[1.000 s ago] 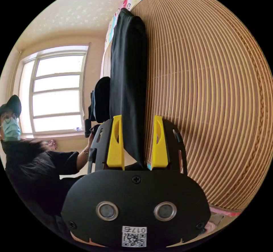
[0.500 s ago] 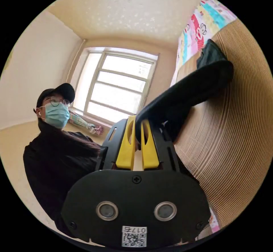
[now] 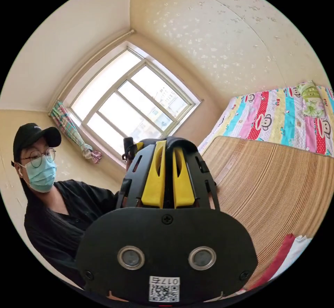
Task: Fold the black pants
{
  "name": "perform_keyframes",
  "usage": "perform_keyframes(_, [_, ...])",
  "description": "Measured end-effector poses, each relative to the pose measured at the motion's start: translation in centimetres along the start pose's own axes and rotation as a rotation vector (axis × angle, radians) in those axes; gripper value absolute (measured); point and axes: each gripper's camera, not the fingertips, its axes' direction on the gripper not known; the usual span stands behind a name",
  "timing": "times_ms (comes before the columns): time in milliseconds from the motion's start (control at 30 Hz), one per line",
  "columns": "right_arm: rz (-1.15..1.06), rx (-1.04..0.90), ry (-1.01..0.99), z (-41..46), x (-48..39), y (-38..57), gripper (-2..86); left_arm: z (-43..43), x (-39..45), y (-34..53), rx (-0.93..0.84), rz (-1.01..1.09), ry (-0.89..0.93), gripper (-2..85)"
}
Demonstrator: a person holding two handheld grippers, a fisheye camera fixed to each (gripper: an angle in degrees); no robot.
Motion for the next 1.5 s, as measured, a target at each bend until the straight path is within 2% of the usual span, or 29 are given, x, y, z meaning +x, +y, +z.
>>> perform_keyframes(67, [-0.01, -0.001, 0.069, 1.1, 1.6, -1.2, 0.5, 2.5, -2.5, -0.8, -0.02, 0.005, -0.075, 3.7])
perform_keyframes(200, [0.001, 0.006, 0.149, 2.8, 4.1, -1.1, 0.9, 5.8, -5.7, 0.5, -0.065, 0.009, -0.109, 3.9])
perform_keyframes(333, [0.089, -0.086, 0.218, 6.3, 8.6, 6.3, 2.0, 11.2, -11.1, 10.1, -0.26, -0.167, -0.174, 5.1])
perform_keyframes(400, [0.309, -0.232, 0.317, 10.1, 14.6, 15.0, 4.4, 14.3, -14.6, 17.4, -0.418, -0.318, -0.23, 7.1])
perform_keyframes(467, [0.523, -0.348, 0.384, 12.4, 19.1, 22.7, 7.5, 17.7, -18.5, 27.7, -0.662, -0.54, -0.231, 11.4])
perform_keyframes(533, [0.735, -0.463, 0.388, 13.5, 22.6, 29.5, 10.4, 18.2, -20.0, 33.6, -0.786, -0.669, -0.242, 15.1])
perform_keyframes(567, [0.827, -0.453, 0.323, 13.1, 23.7, 32.5, 11.9, 17.5, -20.5, 35.5, -0.773, -0.725, -0.215, 16.3])
perform_keyframes(600, [0.87, -0.362, 0.242, 11.8, 24.1, 34.0, 12.3, 16.9, -20.7, 35.9, -0.742, -0.741, -0.191, 16.2])
perform_keyframes(633, [0.877, -0.308, 0.214, 11.1, 24.1, 34.2, 12.5, 15.8, -21.2, 35.8, -0.658, -0.763, -0.144, 15.8])
perform_keyframes(700, [0.854, -0.112, 0.18, 8.0, 24.6, 32.9, 13.6, 14.5, -22.3, 34.1, -0.537, -0.762, -0.113, 15.0])
perform_keyframes(800, [0.775, -0.005, 0.17, 6.8, 26.6, 28.7, 15.8, 15.1, -25.0, 30.0, -0.44, -0.696, -0.098, 15.3])
perform_keyframes(900, [0.71, -0.054, 0.203, 8.9, 30.1, 24.8, 19.0, 18.7, -28.4, 27.7, -0.48, -0.649, -0.121, 16.5])
perform_keyframes(967, [0.698, -0.114, 0.148, 11.4, 32.4, 24.3, 20.9, 22.7, -30.1, 28.0, -0.562, -0.67, -0.03, 16.7])
perform_keyframes(1067, [0.726, -0.035, 0.254, 11.6, 31.3, 25.1, 19.2, 23.6, -28.7, 28.7, -0.551, -0.691, -0.029, 16.0])
perform_keyframes(1133, [0.75, -0.02, 0.157, 12.3, 30.0, 26.4, 17.5, 23.7, -26.5, 29.6, -0.616, -0.648, -0.074, 14.5])
perform_keyframes(1267, [0.836, -0.192, -0.036, 13.9, 25.3, 29.5, 11.5, 20.3, -20.5, 32.3, -0.731, -0.595, -0.085, 9.3])
perform_keyframes(1367, [0.773, -0.244, -0.099, 15.0, 18.8, 29.1, 7.0, 14.9, -15.2, 33.3, -0.653, -0.61, -0.106, 8.5])
perform_keyframes(1500, [0.573, -0.345, -0.169, 18.9, 9.7, 22.4, 5.6, 6.9, -9.6, 32.1, -0.488, -0.653, -0.155, 8.7])
